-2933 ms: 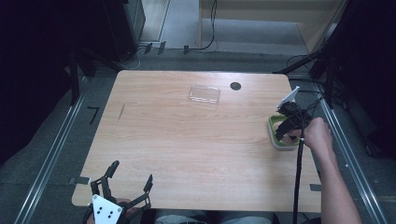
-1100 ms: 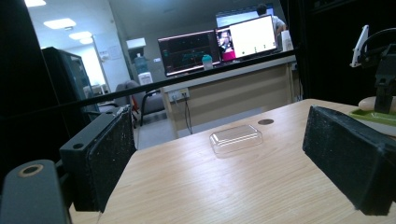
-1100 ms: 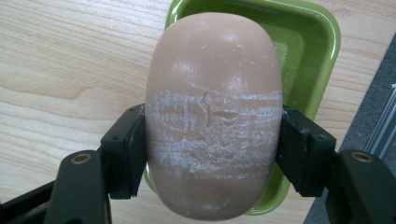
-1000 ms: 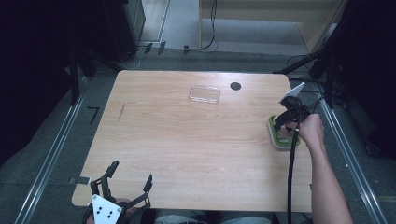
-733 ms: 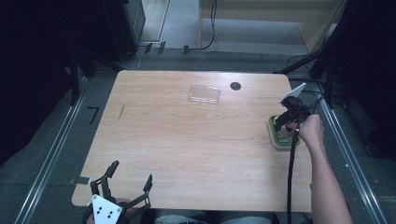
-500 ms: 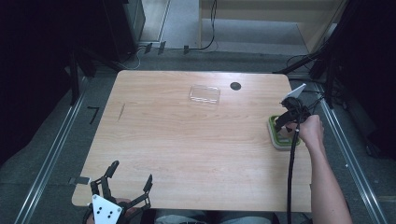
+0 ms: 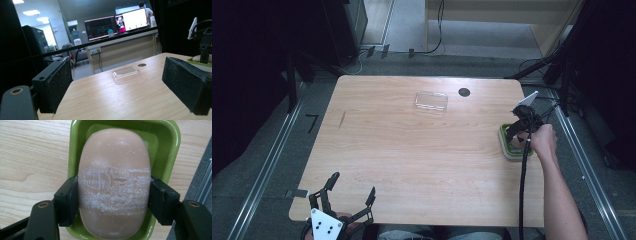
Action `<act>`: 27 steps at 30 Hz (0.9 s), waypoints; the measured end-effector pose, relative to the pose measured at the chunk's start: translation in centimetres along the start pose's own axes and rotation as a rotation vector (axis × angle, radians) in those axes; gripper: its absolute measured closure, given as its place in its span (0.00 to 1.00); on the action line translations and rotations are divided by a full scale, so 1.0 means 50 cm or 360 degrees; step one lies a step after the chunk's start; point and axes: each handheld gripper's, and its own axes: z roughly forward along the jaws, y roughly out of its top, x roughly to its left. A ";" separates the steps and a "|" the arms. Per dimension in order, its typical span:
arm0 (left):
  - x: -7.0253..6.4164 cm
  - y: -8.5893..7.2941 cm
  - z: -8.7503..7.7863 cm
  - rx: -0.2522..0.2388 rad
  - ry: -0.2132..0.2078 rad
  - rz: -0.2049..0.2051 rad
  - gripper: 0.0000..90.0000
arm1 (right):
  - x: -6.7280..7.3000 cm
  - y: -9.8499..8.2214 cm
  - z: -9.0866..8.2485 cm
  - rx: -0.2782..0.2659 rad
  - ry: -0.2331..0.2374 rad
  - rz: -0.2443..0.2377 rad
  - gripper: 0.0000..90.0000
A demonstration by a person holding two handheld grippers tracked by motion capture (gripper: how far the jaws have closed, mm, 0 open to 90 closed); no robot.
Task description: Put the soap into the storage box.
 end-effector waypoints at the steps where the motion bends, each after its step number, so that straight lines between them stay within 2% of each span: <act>1: 0.000 0.000 0.000 0.0000 0.0000 0.0000 0.11 | 0.000 0.000 0.001 0.0002 -0.0003 0.0005 0.38; 12: 0.001 0.000 0.000 0.0001 0.0004 0.0001 0.11 | 0.009 0.005 0.018 0.0027 -0.0026 0.0025 0.37; 27: 0.001 0.000 0.000 0.0000 0.0005 -0.0001 0.11 | 0.010 0.004 0.023 0.0038 -0.0044 0.0037 0.37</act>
